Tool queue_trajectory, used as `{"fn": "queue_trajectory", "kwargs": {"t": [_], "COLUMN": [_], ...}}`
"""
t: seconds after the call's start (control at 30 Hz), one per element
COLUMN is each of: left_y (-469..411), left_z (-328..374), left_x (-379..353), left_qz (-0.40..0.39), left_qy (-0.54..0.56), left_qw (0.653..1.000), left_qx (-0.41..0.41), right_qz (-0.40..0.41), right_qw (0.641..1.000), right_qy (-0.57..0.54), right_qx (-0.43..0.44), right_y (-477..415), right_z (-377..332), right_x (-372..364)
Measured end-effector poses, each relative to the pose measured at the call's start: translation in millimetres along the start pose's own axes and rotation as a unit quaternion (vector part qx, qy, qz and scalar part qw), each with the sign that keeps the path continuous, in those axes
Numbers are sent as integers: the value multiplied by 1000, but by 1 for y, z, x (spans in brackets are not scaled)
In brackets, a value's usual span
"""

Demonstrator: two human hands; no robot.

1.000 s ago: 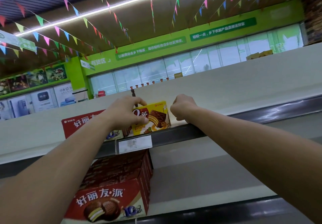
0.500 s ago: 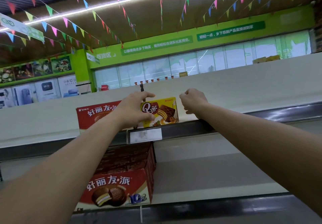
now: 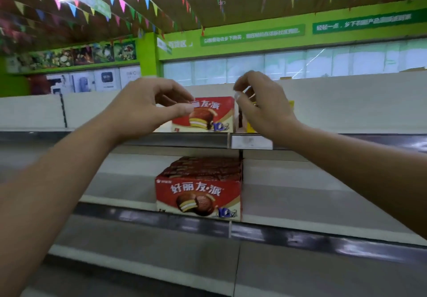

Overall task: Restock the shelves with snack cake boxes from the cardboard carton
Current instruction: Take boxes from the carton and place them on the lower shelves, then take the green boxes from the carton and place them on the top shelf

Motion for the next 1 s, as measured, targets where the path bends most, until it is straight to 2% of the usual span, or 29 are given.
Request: {"fn": "queue_trajectory", "kwargs": {"t": [0.2,0.5,0.67,0.73,0.83,0.93,1.0], "left_y": [77,206,294,338,414,497,547], "left_z": [-50,-115,-141,-155,-181,-203,-209], "left_x": [37,80,95,97,94,82,72], "left_qz": [-11,-49,-52,-43,-25,-15,-6], "left_qy": [-46,-85,-91,-81,-85,-62,-56], "left_qw": [996,976,953,938,905,850,801], "left_qx": [79,196,285,335,416,522,596], "right_qz": [-87,-212,-294,-343,-434,-518,-575], "right_qw": [993,964,938,917,867,808,771], "right_qy": [-39,-126,-167,-186,-226,-266,-267], "right_qx": [70,98,80,83,94,89,70], "right_y": [36,114,173,208,270,333,371], "right_z": [-79,-194,-251,-273,-300,-320,-330], "right_x": [-69,-184,-244,-271,-308,-342,-364]}}
Point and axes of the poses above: each hand's wrist, its own y-axis away from the middle knuckle, its own x-axis out of the back of the hand, z = x × y, the point moved 4 cm from there along -y, towards the middle knuckle, and after that the axes turned 6 degrees about y, right-handed, at the moved point
